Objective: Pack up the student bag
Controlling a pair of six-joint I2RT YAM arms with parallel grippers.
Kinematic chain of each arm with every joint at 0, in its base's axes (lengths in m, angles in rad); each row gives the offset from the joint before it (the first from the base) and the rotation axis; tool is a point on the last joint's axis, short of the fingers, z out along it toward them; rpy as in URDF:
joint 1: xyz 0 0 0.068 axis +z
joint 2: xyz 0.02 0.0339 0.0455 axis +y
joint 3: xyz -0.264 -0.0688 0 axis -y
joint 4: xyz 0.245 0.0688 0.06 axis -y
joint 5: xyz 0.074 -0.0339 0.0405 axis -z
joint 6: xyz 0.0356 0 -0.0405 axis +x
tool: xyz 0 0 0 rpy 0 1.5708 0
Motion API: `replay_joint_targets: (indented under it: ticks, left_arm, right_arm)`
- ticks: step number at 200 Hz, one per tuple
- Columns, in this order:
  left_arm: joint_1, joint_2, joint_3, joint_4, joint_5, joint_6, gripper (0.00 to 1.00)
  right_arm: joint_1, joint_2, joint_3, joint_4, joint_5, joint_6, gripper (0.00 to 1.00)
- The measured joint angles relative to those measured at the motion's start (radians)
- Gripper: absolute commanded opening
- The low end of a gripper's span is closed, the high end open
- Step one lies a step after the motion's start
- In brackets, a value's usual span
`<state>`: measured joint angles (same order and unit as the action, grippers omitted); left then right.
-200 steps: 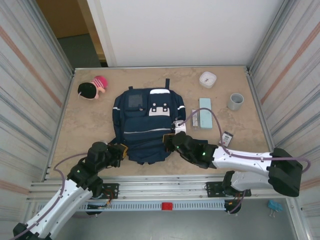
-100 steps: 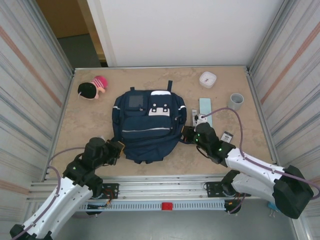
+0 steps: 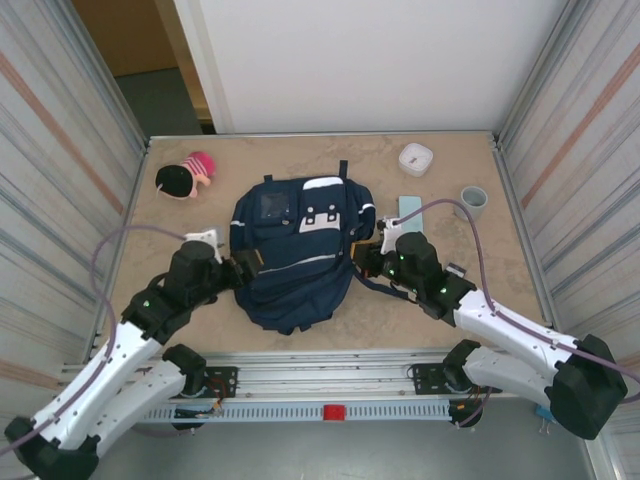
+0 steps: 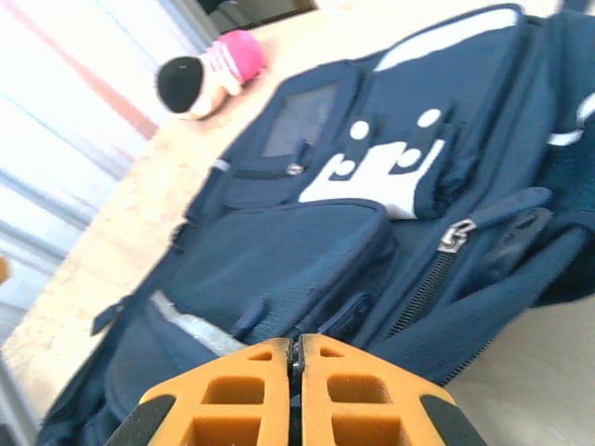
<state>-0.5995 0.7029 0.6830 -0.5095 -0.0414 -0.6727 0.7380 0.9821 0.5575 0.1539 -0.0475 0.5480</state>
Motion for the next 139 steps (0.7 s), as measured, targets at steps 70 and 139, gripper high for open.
replay_joint_targets:
  ticks: [70, 139]
  left_arm:
    - [-0.266, 0.288, 0.019, 0.281, 0.153, 0.589, 0.75]
    - [-0.280, 0.418, 0.063, 0.392, 0.167, 0.735, 0.00]
  right_arm:
    - [0.035, 0.038, 0.050, 0.002, -0.075, -0.034, 0.00]
    - [0.008, 0.051, 0.054, 0.003, -0.081, -0.029, 0.00]
